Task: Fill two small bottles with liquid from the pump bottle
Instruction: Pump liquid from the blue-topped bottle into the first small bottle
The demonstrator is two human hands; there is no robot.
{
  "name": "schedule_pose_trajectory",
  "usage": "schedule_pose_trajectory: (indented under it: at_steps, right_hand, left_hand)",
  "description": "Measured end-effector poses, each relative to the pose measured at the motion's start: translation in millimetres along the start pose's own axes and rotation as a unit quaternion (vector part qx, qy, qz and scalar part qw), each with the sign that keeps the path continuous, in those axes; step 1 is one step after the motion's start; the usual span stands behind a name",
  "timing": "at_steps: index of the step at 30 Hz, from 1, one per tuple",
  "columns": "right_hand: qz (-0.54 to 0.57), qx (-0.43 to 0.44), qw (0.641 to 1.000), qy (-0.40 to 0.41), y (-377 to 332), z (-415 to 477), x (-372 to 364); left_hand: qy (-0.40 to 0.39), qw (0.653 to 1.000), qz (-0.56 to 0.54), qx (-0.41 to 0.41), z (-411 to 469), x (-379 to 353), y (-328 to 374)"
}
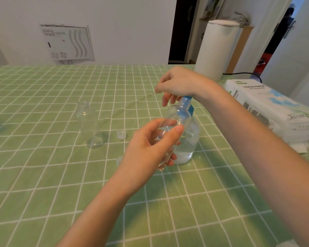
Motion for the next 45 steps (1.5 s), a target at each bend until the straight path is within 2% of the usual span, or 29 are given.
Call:
schedule_pose_trajectory:
  at_steps: [8, 18, 34, 45]
  right_hand:
    - [-0.007, -0.018, 1.0, -0.01, 8, -2, -9]
    - [0.001, 0.009, 1.0, 0.022, -1, 1, 4]
    - [-0.029, -0.014, 0.999, -0.008, 8, -1, -7]
    - [0.008, -0.002, 0.999, 0.035, -4, -1, 18]
  left_hand:
    - [0.0, 1.0, -0.003, 0.014, -3, 1, -5]
    - [-0.003, 1.0, -0.006, -0.004, 2, -1, 1]
    - [-0.003, 1.0, -0.006, 0.017, -2, 0, -5]
    - [-0.006, 1.0, -0.012, -0.001, 2, -2, 4]
Point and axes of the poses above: each hand's wrist, its own z-axis towards the middle knuckle, its own x-axis out of the back of the hand, y = z × x, the point moved 3 cm from there along z, towards the middle knuckle, and after that the axes turned 14 degrees about y, right-handed, at the moved point
